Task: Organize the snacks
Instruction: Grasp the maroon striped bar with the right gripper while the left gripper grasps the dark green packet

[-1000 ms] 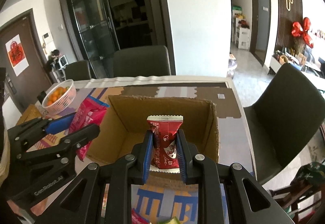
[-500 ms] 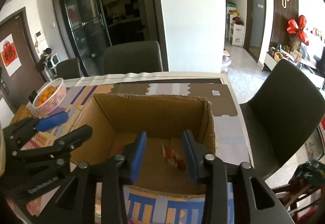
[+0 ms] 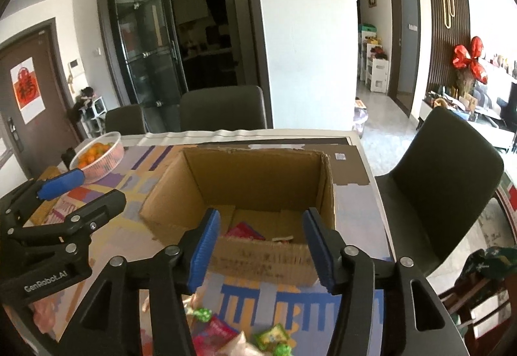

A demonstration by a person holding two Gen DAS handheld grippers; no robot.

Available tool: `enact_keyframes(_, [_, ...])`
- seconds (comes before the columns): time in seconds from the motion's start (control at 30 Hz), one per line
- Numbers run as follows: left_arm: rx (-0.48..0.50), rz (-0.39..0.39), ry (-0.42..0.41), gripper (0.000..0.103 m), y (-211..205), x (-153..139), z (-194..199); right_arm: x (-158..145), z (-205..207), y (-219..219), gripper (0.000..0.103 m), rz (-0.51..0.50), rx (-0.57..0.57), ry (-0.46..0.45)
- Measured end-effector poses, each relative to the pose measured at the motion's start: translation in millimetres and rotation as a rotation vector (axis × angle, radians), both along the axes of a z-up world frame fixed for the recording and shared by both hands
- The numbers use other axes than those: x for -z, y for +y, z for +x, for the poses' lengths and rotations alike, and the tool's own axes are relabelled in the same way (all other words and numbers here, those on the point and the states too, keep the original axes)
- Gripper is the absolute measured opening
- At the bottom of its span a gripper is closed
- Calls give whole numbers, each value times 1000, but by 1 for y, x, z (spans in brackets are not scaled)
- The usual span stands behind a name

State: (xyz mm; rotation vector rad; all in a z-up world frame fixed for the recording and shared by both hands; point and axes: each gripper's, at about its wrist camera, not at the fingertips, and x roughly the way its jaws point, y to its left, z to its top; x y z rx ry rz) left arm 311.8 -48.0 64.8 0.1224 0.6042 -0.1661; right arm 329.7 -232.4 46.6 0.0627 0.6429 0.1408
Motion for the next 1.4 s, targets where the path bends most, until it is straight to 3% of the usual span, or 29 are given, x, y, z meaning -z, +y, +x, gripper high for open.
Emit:
enact_keyframes(0.17, [-17,9,-48,85,6,-6,-35,-6,-33,7,59,-31,-7,-41])
enact_keyframes(0.43, [-8,12,-48,89,6,-1,-71,-6,-72,11,63,-30,-20,-61])
enact_keyframes(1.4, [-6,19,250,89,9,104,-109,91,-124,11,63,-45,-7,226])
